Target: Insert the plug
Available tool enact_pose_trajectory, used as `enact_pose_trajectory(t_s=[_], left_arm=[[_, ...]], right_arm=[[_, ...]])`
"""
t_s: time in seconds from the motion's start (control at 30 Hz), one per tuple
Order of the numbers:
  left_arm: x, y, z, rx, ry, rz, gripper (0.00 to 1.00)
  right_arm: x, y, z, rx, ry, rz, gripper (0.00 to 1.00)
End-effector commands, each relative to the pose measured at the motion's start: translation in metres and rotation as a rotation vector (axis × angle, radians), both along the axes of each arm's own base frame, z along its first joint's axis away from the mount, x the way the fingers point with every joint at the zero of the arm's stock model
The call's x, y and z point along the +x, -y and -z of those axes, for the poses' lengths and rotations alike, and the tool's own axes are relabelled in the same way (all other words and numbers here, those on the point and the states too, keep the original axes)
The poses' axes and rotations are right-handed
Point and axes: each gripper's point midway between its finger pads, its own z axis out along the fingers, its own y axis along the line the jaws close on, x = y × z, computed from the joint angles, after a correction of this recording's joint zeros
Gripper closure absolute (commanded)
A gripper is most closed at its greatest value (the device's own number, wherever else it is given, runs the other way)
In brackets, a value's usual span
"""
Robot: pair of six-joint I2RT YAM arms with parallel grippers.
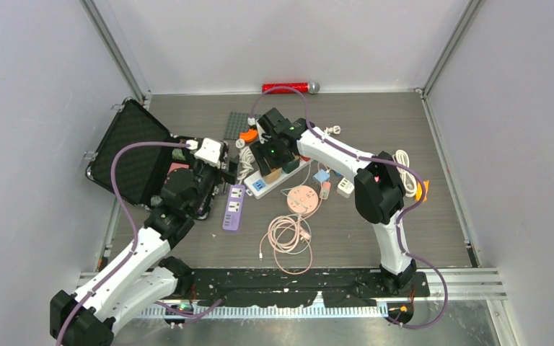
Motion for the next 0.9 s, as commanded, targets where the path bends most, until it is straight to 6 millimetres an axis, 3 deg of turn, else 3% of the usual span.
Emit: enact_pose_trajectory(t_s=[0.0, 0.23, 0.5, 0.87], left_arm=[[0.003, -0.005, -0.026, -0.015, 0.055, -0.028, 0.0], [0.003, -0.013, -0.031, -0.021, 0.071, -0.067, 0.0], [0.003, -0.016, -0.031, -0.017, 0.076, -0.081, 0.0], [0.004, -0.017, -0.026, -0.013, 0.062, -0.088, 0.0]], right_arm=[[-0.013, 0.01, 0.018, -0.073, -0.043, -0.023, 0.95], [-0.02, 0.014, 0.027, -0.104, -0.054, -0.032, 0.95], [-0.03, 0.006, 0.017, -0.054, -0.086, -0.069, 0.95], [-0.02, 0.009, 0.006, -0.075, -0.06, -0.055, 0.94]])
